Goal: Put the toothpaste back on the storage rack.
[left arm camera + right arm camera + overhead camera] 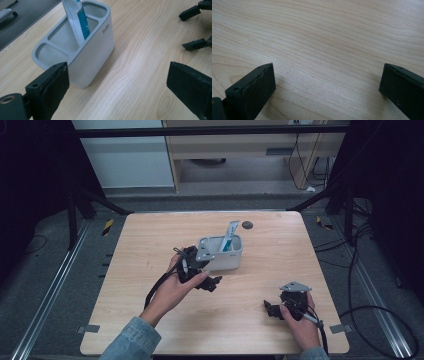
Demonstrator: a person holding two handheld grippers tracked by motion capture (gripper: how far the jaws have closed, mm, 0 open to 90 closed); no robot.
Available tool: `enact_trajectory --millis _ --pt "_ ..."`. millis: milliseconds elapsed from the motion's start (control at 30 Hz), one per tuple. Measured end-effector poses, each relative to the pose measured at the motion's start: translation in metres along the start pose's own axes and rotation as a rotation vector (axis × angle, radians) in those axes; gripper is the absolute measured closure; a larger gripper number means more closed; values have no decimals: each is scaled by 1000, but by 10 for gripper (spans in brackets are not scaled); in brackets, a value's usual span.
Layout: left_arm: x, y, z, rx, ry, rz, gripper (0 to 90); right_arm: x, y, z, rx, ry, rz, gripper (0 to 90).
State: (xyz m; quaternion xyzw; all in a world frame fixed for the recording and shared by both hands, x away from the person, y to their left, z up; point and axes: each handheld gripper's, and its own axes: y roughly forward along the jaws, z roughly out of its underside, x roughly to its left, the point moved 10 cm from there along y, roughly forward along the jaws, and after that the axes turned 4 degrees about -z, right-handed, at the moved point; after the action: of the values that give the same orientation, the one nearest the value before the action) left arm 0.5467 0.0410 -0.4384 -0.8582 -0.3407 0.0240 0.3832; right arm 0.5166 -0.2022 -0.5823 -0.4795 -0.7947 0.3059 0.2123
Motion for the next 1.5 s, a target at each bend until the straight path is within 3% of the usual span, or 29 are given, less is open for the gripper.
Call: enact_trajectory --millis 300,600,733,800,900,1200,1500 --pt "4 -8 27 4 10 -41 41 0 0 0 -1 1 -1 4" --pt "14 -13 61 -13 -39 -65 48 0 0 0 -1 2 -1 4" --pt "21 -10 81 13 -48 -78 51 0 0 0 -1 2 -1 4" --pt "23 -10 86 17 -58 -80 51 0 0 0 -1 2 -1 4" --pt "35 -12 104 33 -98 -100 51 0 0 0 -1 2 -1 4" --pt "63 -16 146 86 -157 -156 51 0 0 0 -1 3 -1 4" --pt "84 -18 179 103 -240 -188 54 0 0 0 -1 2 -1 4"
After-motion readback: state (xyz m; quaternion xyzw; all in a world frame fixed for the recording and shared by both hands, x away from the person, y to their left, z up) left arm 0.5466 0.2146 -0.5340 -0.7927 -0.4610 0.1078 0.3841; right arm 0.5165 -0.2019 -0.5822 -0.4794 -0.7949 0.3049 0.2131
